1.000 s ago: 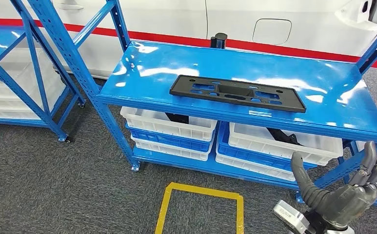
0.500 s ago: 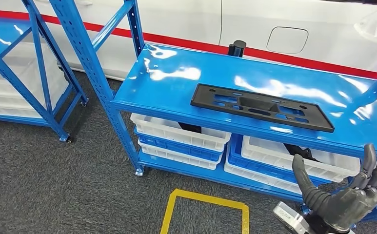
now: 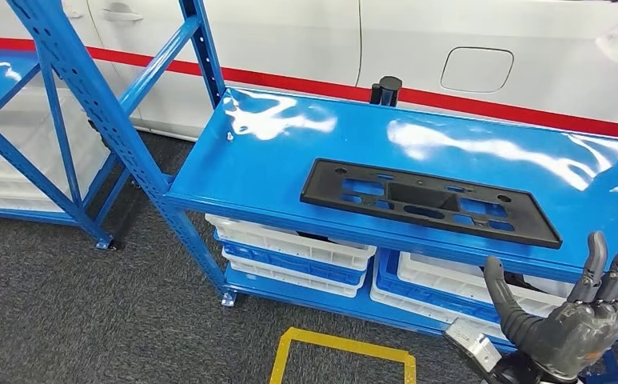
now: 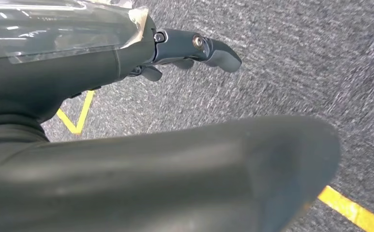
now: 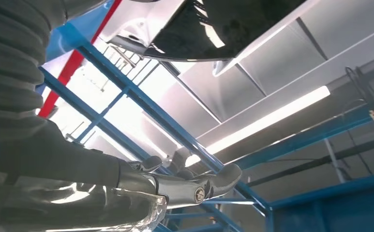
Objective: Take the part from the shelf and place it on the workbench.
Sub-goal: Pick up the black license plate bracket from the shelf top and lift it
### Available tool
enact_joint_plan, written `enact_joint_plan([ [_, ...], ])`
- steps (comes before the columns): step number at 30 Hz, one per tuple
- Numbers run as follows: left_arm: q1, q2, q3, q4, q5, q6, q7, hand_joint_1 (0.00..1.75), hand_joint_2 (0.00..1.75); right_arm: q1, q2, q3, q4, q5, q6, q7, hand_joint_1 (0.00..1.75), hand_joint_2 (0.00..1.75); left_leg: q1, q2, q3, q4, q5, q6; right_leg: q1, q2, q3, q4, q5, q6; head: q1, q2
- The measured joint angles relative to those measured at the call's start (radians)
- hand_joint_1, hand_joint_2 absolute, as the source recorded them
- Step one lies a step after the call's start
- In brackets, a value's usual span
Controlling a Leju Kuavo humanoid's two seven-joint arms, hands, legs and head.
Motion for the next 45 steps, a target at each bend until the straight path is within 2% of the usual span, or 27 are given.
enact_joint_plan([
  [1, 0.001, 0.001, 0.0, 0.0, 0.0, 0.0, 0.0, 0.0, 0.0, 0.001, 0.0, -0.003, 0.002, 0.005, 0.0, 0.008, 0.0, 1.75, 0.003, 0.002, -0.021, -0.004, 0.003, -0.005, -0.002, 0.002, 0.012, 0.0, -0.01, 0.003, 0.0, 0.0],
  [2, 0.002, 0.002, 0.0, 0.0, 0.0, 0.0, 0.0, 0.0, 0.0, 0.002, 0.0, -0.005, 0.004, 0.01, 0.0, 0.018, 0.0, 1.75, 0.006, 0.004, -0.027, -0.037, 0.031, -0.008, -0.004, 0.003, 0.026, 0.0, -0.021, 0.007, 0.0, 0.0],
  [4, 0.004, 0.004, 0.0, 0.0, -0.001, 0.0, -0.002, 0.0, 0.0, 0.003, 0.0, -0.01, 0.008, 0.024, 0.0, 0.038, 0.0, 1.75, 0.008, 0.009, -0.009, -0.15, 0.133, -0.008, -0.008, 0.004, 0.052, -0.001, -0.043, 0.016, -0.001, 0.0],
  [5, 0.004, 0.004, 0.0, 0.0, -0.002, -0.001, -0.002, 0.0, 0.0, 0.004, 0.0, -0.012, 0.009, 0.033, 0.0, 0.045, 0.0, 1.75, 0.006, 0.011, -0.002, -0.194, 0.161, -0.005, -0.008, 0.004, 0.061, -0.001, -0.053, 0.023, -0.001, 0.0],
  [6, 0.005, 0.004, -0.001, 0.0, -0.003, -0.001, -0.004, 0.0, 0.0, 0.004, 0.0, -0.014, 0.01, 0.043, 0.0, 0.053, 0.0, 1.75, 0.003, 0.013, 0.004, -0.218, 0.175, 0.001, -0.008, 0.004, 0.065, -0.004, -0.061, 0.03, -0.001, 0.0],
  [8, 0.007, 0.005, -0.002, 0.0, -0.003, -0.001, -0.005, 0.0, 0.0, 0.005, 0.001, -0.021, 0.011, 0.071, 0.0, 0.066, 0.0, 1.75, -0.005, 0.013, 0.01, -0.231, 0.17, 0.019, -0.005, 0.004, 0.08, -0.003, -0.064, 0.049, -0.002, 0.0],
  [9, 0.009, 0.005, -0.002, 0.0, -0.003, 0.0, -0.007, 0.0, 0.0, 0.005, 0.001, -0.025, 0.012, 0.09, 0.0, 0.075, 0.0, 1.75, -0.005, 0.012, 0.022, -0.239, 0.179, 0.03, -0.004, 0.004, 0.086, -0.002, -0.067, 0.056, -0.002, 0.0],
  [10, 0.01, 0.005, -0.002, 0.0, -0.004, 0.002, -0.009, 0.0, 0.0, 0.006, 0.001, -0.03, 0.013, 0.111, 0.0, 0.086, 0.0, 1.75, -0.004, 0.011, 0.035, -0.248, 0.186, 0.038, -0.004, 0.003, 0.091, 0.007, -0.07, 0.062, -0.001, 0.0],
  [11, 0.01, 0.005, -0.002, 0.0, -0.005, 0.006, -0.012, 0.0, 0.0, 0.005, 0.001, -0.035, 0.014, 0.134, 0.0, 0.097, 0.0, 1.75, -0.003, 0.011, 0.048, -0.254, 0.187, 0.044, -0.004, 0.003, 0.081, 0.029, -0.079, 0.065, 0.0, 0.0],
  [13, 0.008, 0.005, -0.002, 0.0, -0.007, 0.017, -0.019, 0.0, 0.0, 0.004, 0.001, -0.043, 0.017, 0.191, 0.0, 0.124, 0.0, 1.75, -0.002, 0.01, 0.064, -0.264, 0.184, 0.052, -0.005, 0.002, 0.022, 0.127, -0.11, 0.063, 0.003, 0.0],
  [15, 0.007, 0.005, -0.003, 0.0, -0.008, 0.025, -0.022, 0.0, 0.0, 0.01, -0.002, -0.043, 0.021, 0.25, 0.0, 0.163, 0.0, 1.75, -0.003, 0.007, 0.069, -0.265, 0.175, 0.056, -0.005, 0.002, -0.063, 0.231, -0.147, 0.06, 0.005, 0.0],
  [16, 0.008, 0.005, -0.003, 0.0, -0.008, 0.027, -0.022, 0.0, 0.0, 0.016, -0.006, -0.041, 0.023, 0.274, 0.0, 0.184, 0.0, 1.75, -0.004, 0.005, 0.074, -0.265, 0.169, 0.057, -0.006, 0.002, -0.092, 0.246, -0.15, 0.062, 0.006, 0.0],
  [17, 0.008, 0.005, -0.003, 0.0, -0.008, 0.029, -0.023, 0.0, 0.0, 0.021, -0.011, -0.036, 0.025, 0.294, 0.0, 0.204, 0.0, 1.75, -0.004, 0.002, 0.082, -0.265, 0.162, 0.056, -0.007, 0.002, -0.104, 0.228, -0.133, 0.07, 0.006, 0.0],
  [18, 0.008, 0.005, -0.003, 0.0, -0.008, 0.03, -0.022, 0.0, 0.0, 0.027, -0.016, -0.03, 0.027, 0.311, 0.0, 0.224, 0.0, 1.75, -0.004, 0.0, 0.093, -0.265, 0.154, 0.054, -0.008, 0.002, -0.1, 0.178, -0.095, 0.082, 0.006, 0.0],
  [19, 0.009, 0.005, -0.003, 0.0, -0.008, 0.03, -0.022, 0.0, 0.0, 0.033, -0.023, -0.023, 0.028, 0.326, -0.001, 0.243, 0.0, 1.75, -0.004, -0.001, 0.1, -0.265, 0.146, 0.051, -0.009, 0.001, -0.087, 0.115, -0.044, 0.092, 0.007, 0.0],
  [20, 0.009, 0.005, -0.003, 0.001, -0.008, 0.03, -0.021, 0.0, 0.0, 0.04, -0.031, -0.013, 0.03, 0.341, -0.001, 0.269, 0.0, 1.75, -0.005, -0.003, 0.108, -0.265, 0.138, 0.046, -0.008, -0.001, -0.077, 0.061, -0.01, 0.091, 0.006, 0.0],
  [21, 0.008, 0.004, -0.003, 0.001, -0.009, 0.03, -0.019, 0.0, 0.0, 0.05, -0.041, -0.001, 0.032, 0.355, 0.0, 0.299, 0.0, 1.75, -0.006, -0.004, 0.113, -0.264, 0.131, 0.04, -0.005, -0.005, -0.068, 0.027, 0.014, 0.084, 0.006, 0.0],
  [22, 0.008, 0.004, -0.003, 0.001, -0.009, 0.03, -0.015, 0.0, 0.0, 0.062, -0.053, 0.014, 0.034, 0.369, 0.002, 0.328, 0.0, 1.75, -0.007, -0.005, 0.117, -0.262, 0.126, 0.035, -0.003, -0.008, -0.065, 0.011, 0.027, 0.072, 0.005, 0.0],
  [23, 0.008, 0.004, -0.003, 0.001, -0.009, 0.03, -0.012, 0.0, 0.0, 0.075, -0.065, 0.03, 0.035, 0.384, 0.006, 0.358, 0.0, 1.75, -0.008, -0.005, 0.121, -0.261, 0.12, 0.033, -0.002, -0.01, -0.063, 0.009, 0.029, 0.061, 0.004, 0.0],
  [25, 0.009, 0.003, -0.003, 0.002, -0.008, 0.03, -0.006, 0.0, 0.0, 0.096, -0.087, 0.06, 0.035, 0.415, 0.014, 0.407, 0.0, 1.75, -0.008, -0.004, 0.126, -0.261, 0.116, 0.04, -0.002, -0.007, -0.056, 0.005, 0.045, 0.058, 0.004, 0.0],
  [27, 0.009, 0.001, -0.003, 0.002, -0.005, 0.032, -0.005, 0.0, 0.0, 0.115, -0.111, 0.087, 0.031, 0.44, 0.018, 0.445, 0.0, 1.75, -0.007, -0.002, 0.133, -0.268, 0.115, 0.048, -0.001, -0.005, -0.052, 0.005, 0.043, 0.056, 0.003, 0.0],
  [33, 0.008, -0.003, -0.003, 0.002, 0.003, 0.041, -0.004, 0.0, 0.0, 0.147, -0.174, 0.116, 0.014, 0.454, 0.012, 0.518, 0.0, 1.75, -0.007, 0.004, 0.145, -0.286, 0.11, 0.037, 0.001, -0.004, -0.046, 0.005, 0.035, 0.043, 0.003, 0.0],
  [38, 0.008, -0.009, -0.003, 0.002, 0.002, 0.041, -0.005, 0.0, 0.0, 0.154, -0.204, 0.115, 0.009, 0.462, 0.007, 0.554, 0.0, 1.75, -0.007, 0.005, 0.147, -0.288, 0.111, 0.027, 0.002, -0.004, -0.044, 0.005, 0.034, 0.042, 0.003, 0.0],
  [45, 0.008, -0.011, -0.003, 0.002, 0.0, 0.039, -0.005, 0.0, 0.0, 0.154, -0.216, 0.116, 0.006, 0.461, 0.006, 0.56, 0.0, 1.75, -0.009, 0.005, 0.148, -0.287, 0.112, 0.025, 0.001, -0.004, -0.042, 0.005, 0.034, 0.042, 0.004, 0.0],
])
